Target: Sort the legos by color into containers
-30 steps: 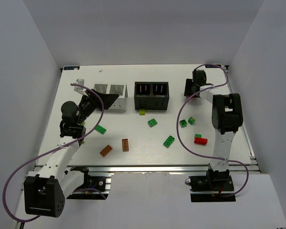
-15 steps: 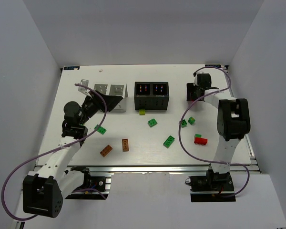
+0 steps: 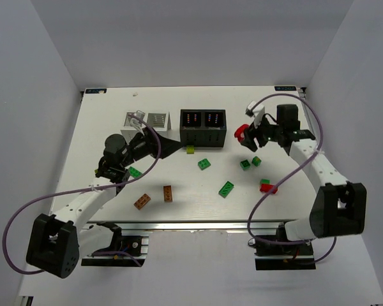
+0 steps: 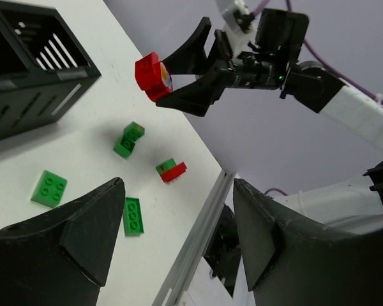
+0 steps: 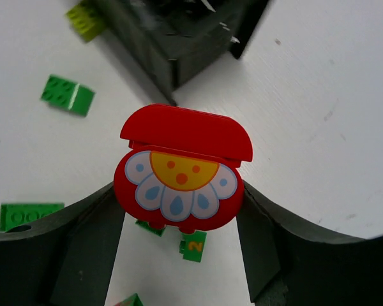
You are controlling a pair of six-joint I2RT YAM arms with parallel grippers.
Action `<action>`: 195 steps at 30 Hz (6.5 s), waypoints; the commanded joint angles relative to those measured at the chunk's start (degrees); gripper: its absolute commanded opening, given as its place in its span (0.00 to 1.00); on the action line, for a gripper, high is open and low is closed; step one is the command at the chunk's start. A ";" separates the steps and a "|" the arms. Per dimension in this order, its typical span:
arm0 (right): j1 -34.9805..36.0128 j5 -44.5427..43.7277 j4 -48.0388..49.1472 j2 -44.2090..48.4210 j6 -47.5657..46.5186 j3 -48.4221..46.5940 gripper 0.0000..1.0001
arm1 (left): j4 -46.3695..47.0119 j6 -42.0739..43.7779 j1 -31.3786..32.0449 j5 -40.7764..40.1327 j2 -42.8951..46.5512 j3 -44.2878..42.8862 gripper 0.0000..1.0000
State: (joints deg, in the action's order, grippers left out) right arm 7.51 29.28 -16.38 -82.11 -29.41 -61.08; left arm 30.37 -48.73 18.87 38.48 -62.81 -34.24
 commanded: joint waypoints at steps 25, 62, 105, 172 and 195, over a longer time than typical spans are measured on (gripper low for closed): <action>27.74 0.17 -4.01 26.82 -20.16 17.22 0.00 | -8.83 7.42 15.84 1.69 -10.14 -5.49 0.85; 31.25 0.96 1.35 30.43 -19.11 22.06 0.00 | -14.38 10.76 23.14 4.68 -18.67 -9.97 0.72; 31.34 -9.67 4.08 33.33 -16.56 23.64 0.00 | -23.08 22.18 6.00 -28.44 2.15 -7.86 0.00; 38.28 -19.61 6.19 28.49 -17.17 25.04 0.00 | -7.69 31.77 -18.79 -25.47 -22.45 -14.19 0.39; 38.28 -19.00 6.10 28.05 -16.91 24.96 0.00 | -8.14 30.98 -18.79 -28.19 -18.33 -13.67 0.38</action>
State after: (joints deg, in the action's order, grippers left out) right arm 45.52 10.15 -12.14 -54.06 -46.30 -36.58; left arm 21.32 -17.80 0.23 11.60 -85.69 -47.00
